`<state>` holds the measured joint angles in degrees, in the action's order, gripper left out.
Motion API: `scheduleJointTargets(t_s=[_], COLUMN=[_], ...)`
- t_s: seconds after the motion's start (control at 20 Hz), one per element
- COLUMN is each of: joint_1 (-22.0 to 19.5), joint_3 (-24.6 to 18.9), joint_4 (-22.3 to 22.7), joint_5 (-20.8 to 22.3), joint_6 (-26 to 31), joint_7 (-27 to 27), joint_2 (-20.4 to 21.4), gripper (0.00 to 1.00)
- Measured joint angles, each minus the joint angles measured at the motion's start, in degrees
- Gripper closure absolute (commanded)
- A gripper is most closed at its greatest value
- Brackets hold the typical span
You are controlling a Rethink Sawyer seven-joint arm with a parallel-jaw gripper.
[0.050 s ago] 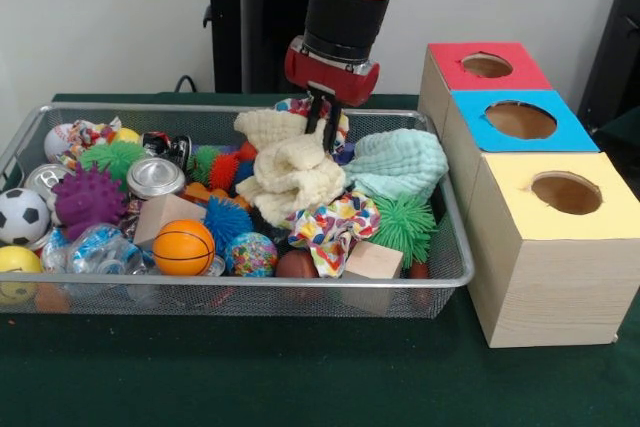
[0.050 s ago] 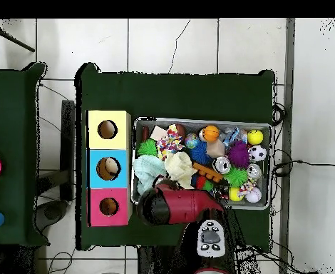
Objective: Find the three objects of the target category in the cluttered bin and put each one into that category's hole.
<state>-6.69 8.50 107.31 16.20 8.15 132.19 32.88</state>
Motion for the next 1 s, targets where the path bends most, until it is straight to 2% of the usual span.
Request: scheduleJointTargets(t_s=[0.45, 0.8, 1.0], joint_1=[0.00, -0.40, -1.66], joint_3=[0.03, -0.39, -1.43], joint_4=[0.00, 0.02, 0.04], joint_5=[-0.01, -0.82, -1.81], joint_6=[-2.47, -0.57, 3.84], joint_7=[0.00, 0.00, 0.00], joint_2=[-1.41, 1.42, 4.65], gripper=[0.00, 0.00, 0.00])
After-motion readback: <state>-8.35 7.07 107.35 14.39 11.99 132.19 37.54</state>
